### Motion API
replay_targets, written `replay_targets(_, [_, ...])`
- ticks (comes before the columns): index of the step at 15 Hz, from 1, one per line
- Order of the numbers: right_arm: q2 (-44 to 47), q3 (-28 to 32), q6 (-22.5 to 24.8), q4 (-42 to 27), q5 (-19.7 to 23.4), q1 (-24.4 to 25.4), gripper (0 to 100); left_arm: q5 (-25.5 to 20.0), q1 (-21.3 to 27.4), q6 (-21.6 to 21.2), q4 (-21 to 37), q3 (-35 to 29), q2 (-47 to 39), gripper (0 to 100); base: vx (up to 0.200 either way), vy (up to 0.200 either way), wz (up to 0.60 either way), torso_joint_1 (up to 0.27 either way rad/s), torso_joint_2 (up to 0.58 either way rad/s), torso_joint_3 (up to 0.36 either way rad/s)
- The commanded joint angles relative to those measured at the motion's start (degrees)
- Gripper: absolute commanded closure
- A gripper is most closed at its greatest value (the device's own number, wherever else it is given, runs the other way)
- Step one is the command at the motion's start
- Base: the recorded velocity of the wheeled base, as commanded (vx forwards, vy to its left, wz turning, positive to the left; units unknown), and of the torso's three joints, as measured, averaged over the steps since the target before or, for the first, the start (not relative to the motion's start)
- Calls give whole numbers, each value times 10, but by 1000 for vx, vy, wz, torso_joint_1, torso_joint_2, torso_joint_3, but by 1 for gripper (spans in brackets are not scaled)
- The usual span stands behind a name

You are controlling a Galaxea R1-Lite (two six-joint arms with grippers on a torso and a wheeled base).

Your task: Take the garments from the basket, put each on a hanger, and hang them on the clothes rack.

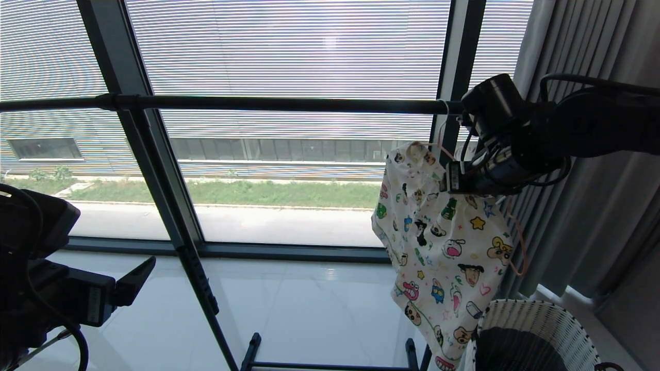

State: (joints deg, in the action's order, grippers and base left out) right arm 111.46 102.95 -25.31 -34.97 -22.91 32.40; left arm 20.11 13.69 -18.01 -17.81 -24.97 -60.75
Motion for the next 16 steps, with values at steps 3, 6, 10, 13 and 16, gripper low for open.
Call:
replay_targets(3, [-25,-4,8,0,-43,18,0,0,-1,2,0,1,0,0,0,0,0,0,0,0])
replay_targets(6, [-30,-3,30,18,-89,19,0,0,-2,1,0,4,-3,0,0,0,0,0,0,0])
replay_targets(10, [-69,-10,79,40,-31,19,0,0,-2,0,0,4,-1,0,0,0,0,0,0,0])
replay_targets(13, [-128,-57,194,41,18,20,0,0,-2,0,0,4,-2,0,0,0,0,0,0,0])
replay_targets(16, [-165,-123,199,43,10,40,0,1,-3,-1,1,10,-2,0,0,0,0,0,0,0])
